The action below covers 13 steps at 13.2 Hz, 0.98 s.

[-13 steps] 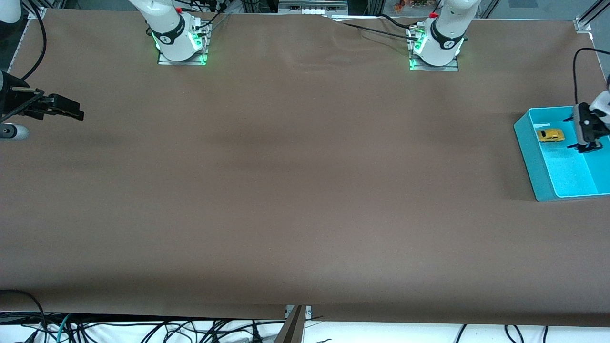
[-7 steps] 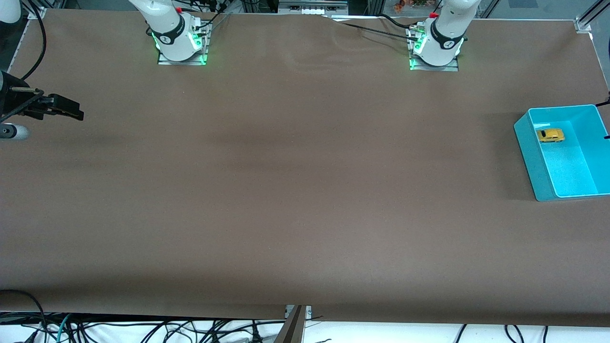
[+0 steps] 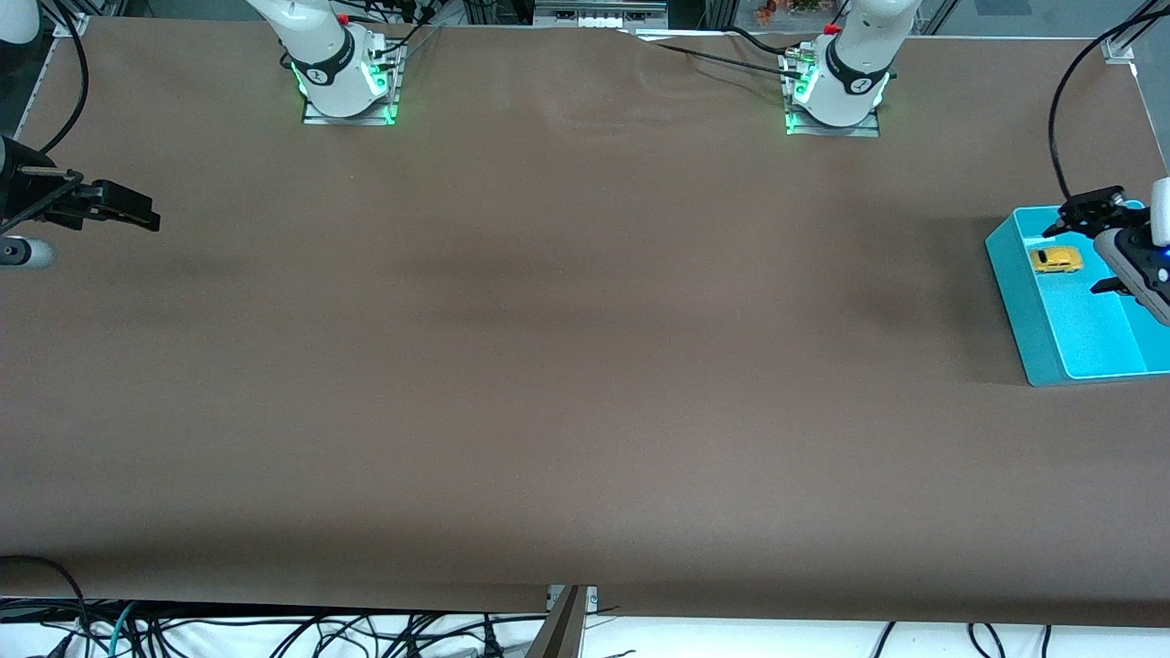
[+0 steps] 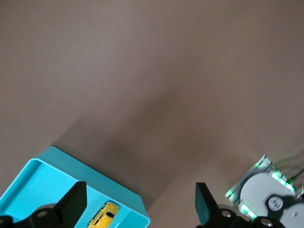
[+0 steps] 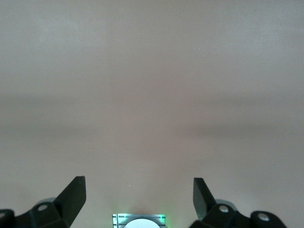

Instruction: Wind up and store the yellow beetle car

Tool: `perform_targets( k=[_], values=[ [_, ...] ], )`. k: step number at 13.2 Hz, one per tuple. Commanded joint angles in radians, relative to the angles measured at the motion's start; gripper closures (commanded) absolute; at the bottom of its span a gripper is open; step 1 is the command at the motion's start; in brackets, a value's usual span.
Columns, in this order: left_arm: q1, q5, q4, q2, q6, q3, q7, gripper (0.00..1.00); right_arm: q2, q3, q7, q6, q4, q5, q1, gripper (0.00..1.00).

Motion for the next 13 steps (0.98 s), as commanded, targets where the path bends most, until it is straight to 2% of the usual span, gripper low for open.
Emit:
perform_targets(
  k=[1,4,7,11,13],
  values=[
    [-0.151,-0.012,0.027,-0.03,-0.023,0.036,-0.189,0.0,0.007,-0.004,0.011,-0.013,0.022,0.012,0.002,0.0],
    [-0.415,-0.045,0.034,-0.059,-0.016,0.273,-0.235,0.0,0.007,-0.004,0.011,-0.011,0.022,0.012,0.0,0.0],
    [-0.581,-0.138,0.012,-0.105,0.078,0.486,-0.365,0.0,0.007,-0.004,0.011,-0.011,0.022,0.012,0.0,0.0],
    [-0.777,-0.165,-0.092,-0.196,0.119,0.657,-0.703,0.0,0.007,-0.004,0.011,-0.011,0.022,0.012,0.0,0.0],
    [-0.836,-0.163,-0.15,-0.245,0.135,0.68,-0.848,0.0,0.007,-0.004,0.01,-0.011,0.022,0.012,0.0,0.0]
  ],
)
